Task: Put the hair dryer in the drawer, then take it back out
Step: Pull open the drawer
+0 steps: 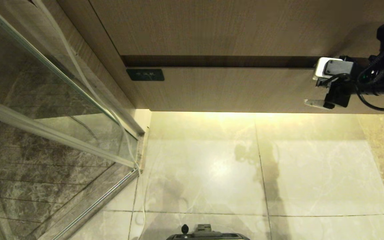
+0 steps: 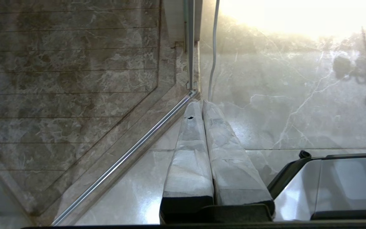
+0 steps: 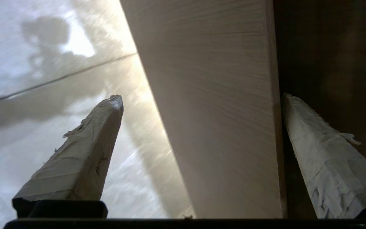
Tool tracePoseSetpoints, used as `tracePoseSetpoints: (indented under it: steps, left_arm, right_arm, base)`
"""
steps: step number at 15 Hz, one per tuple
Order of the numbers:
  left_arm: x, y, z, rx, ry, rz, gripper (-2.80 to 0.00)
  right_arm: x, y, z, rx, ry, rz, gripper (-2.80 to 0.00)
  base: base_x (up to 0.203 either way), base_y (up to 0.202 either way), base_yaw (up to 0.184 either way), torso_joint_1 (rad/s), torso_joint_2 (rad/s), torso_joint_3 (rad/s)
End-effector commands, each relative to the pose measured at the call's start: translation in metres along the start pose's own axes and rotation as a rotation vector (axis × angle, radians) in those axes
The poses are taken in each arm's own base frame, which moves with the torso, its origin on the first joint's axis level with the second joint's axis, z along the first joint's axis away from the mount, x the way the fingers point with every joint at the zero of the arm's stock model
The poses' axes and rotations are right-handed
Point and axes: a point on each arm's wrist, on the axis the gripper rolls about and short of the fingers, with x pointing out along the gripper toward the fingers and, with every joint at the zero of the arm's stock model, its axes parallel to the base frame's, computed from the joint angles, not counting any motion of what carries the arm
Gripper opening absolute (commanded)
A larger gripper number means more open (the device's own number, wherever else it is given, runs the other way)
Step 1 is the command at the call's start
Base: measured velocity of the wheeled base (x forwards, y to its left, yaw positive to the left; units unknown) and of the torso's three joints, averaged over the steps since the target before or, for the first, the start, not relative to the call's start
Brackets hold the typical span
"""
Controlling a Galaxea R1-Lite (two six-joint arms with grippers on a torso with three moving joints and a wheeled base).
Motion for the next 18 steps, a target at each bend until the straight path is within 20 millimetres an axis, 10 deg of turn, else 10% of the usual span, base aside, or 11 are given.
tracePoseSetpoints:
  steps: [1, 11, 18]
  left_arm:
    - [0.000, 0.000, 0.000, 0.000, 0.001, -0.001, -2.80]
    - [0.000, 0.000, -0.001, 0.000, 0.002, -0.002, -2.80]
    - [0.000, 0.000, -0.001, 0.000, 0.002, -0.001, -2.80]
  right_arm:
    - [-0.005, 0.006, -0.003, 0.024, 0.049, 0.046, 0.00]
    - [-0.029, 0.033, -0.009, 0.048, 0.139, 0.087, 0.00]
    - [-0.100, 0.079, -0.018, 0.093, 0.327, 0.165, 0.00]
  base:
    - [0.000, 0.000, 0.000, 0.000, 0.00, 0.000]
    - [0.000, 0.000, 0.000, 0.000, 0.00, 0.000]
    - [0.000, 0.000, 0.000, 0.000, 0.00, 0.000]
